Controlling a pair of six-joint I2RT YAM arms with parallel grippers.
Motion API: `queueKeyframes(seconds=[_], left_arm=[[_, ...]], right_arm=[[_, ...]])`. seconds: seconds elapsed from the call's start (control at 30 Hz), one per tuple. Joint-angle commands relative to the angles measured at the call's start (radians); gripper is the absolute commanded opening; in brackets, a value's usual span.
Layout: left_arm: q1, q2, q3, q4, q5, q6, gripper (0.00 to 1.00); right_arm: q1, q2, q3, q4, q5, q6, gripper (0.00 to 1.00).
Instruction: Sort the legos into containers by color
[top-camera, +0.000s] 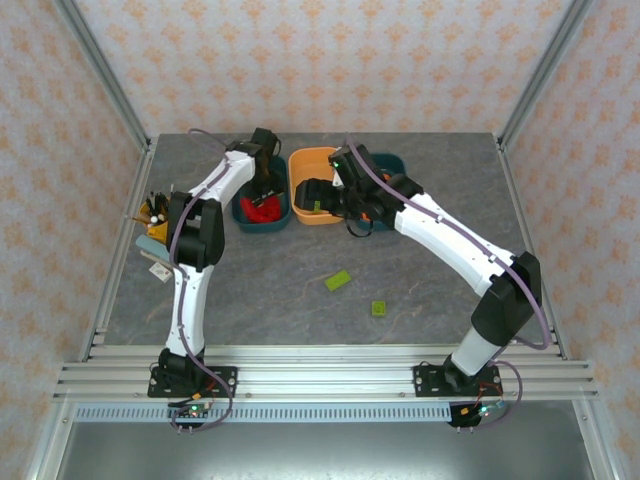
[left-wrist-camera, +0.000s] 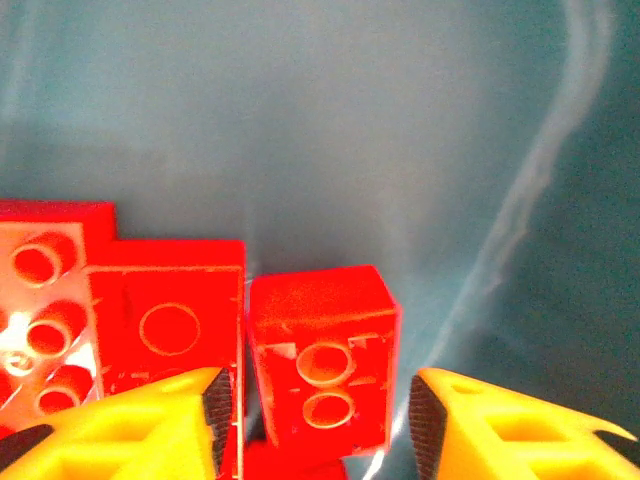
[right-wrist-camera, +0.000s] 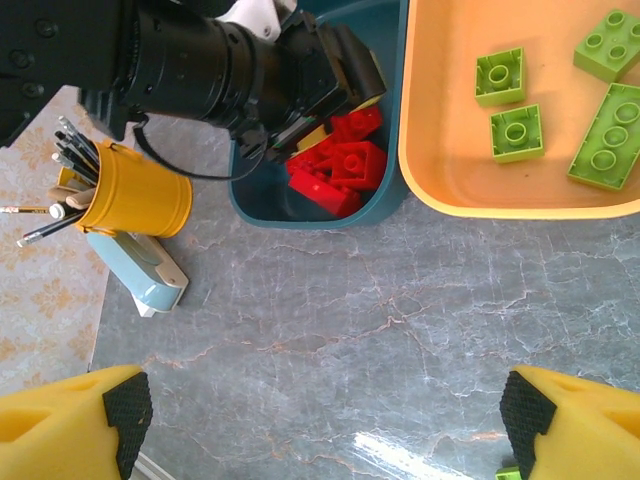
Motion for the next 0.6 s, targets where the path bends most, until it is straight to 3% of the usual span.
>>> queueKeyframes(seconds=[0.0,0.17,0.33,0.57], left_arm=[[0.008,-0.098,-0.018,-0.060,-0.113,-0.004,0.59],[-0.006,-0.198,-0.038,-0.051,-0.134,-0.003,0.71],[-0.050,-0.339,-0.101,-0.050,-0.146,-0.005,0.74],[-0.180,-0.629,-0.356,0.020,-0.096,0.078,0.79]], right_arm=[[-0.005,-0.006,0.028,-0.020,0.024,-0.008,0.92],[-0.005,-0.047,-0.009,-0.054,0.095,-0.022,0.91],[-0.005,-0.095,-0.066,-0.166,0.197,-0.015,0.88],[0.001,-0.129,-0.195,-0.357,0.259,0.186,0.79]])
